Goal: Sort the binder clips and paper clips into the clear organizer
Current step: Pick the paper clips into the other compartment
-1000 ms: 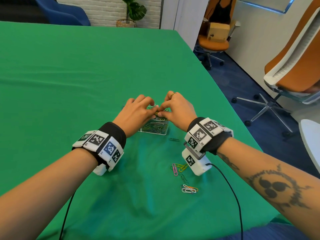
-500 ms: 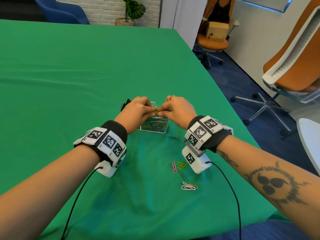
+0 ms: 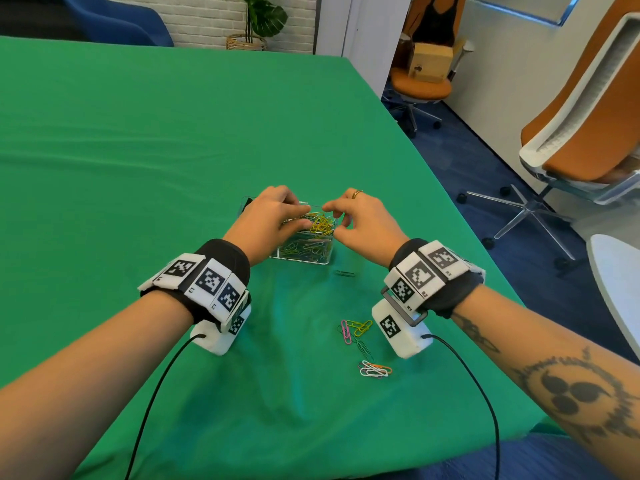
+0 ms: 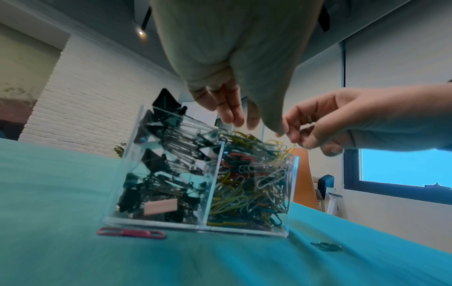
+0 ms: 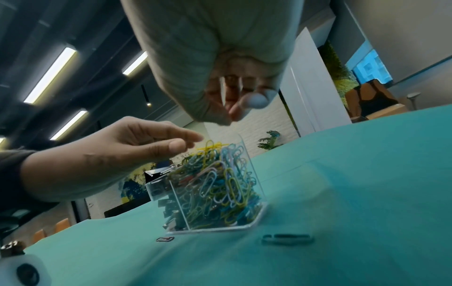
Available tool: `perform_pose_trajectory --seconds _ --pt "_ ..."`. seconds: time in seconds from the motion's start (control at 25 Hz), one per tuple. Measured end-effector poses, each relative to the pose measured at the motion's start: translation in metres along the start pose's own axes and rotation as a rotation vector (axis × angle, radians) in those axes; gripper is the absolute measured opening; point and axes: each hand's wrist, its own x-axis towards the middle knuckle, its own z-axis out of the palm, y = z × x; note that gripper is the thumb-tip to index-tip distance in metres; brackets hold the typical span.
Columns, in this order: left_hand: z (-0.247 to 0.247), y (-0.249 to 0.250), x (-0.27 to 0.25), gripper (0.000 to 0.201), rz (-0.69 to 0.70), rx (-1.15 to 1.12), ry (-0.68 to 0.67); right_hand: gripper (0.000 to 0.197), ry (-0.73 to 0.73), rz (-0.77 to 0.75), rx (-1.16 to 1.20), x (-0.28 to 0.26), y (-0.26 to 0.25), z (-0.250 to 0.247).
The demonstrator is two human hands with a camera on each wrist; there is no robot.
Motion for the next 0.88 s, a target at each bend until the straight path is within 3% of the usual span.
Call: perform_pose_trajectory --seconds 0.12,0.16,0.24,0.28,0.36,0.44,0.6,0.68,0.88 --pt "-0.007 0.004 -0.001 0.040 -0.018 -0.002 0.055 0.027 0.076 0.133 -0.008 -0.005 0.016 0.003" --pt "-0.010 0.006 -0.004 0.038 -0.021 -0.011 0.111 0.025 0.008 0.202 -0.038 -0.007 0.023 0.005" --pt "-0.017 0.014 -0.015 0.031 0.007 0.001 0.192 0.027 -0.287 0.265 -0.135 -0.011 0.032 0.010" --pt "-0.019 0.019 -0.024 0.029 0.024 0.023 0.159 0.032 -0.420 0.240 -0.182 -0.012 0.033 0.013" --pt "-0.016 0.035 -0.044 0.031 0.038 0.076 -0.095 0.040 -0.545 0.172 -0.236 -0.014 0.030 0.019" --pt "-0.006 0.052 -0.061 0.032 0.039 0.137 -0.367 0.037 -0.562 0.149 -0.247 -0.013 0.028 0.025" --pt "0.018 0.077 -0.060 0.046 0.036 0.104 -0.660 0.025 -0.591 0.171 -0.253 -0.019 0.028 0.020" --pt "0.030 0.081 -0.055 0.052 0.018 0.069 -0.727 0.021 -0.579 0.177 -0.246 -0.032 0.032 0.009" --pt "0.046 0.084 -0.041 0.040 0.037 0.054 -0.729 0.010 -0.562 0.170 -0.135 -0.088 0.039 -0.010"
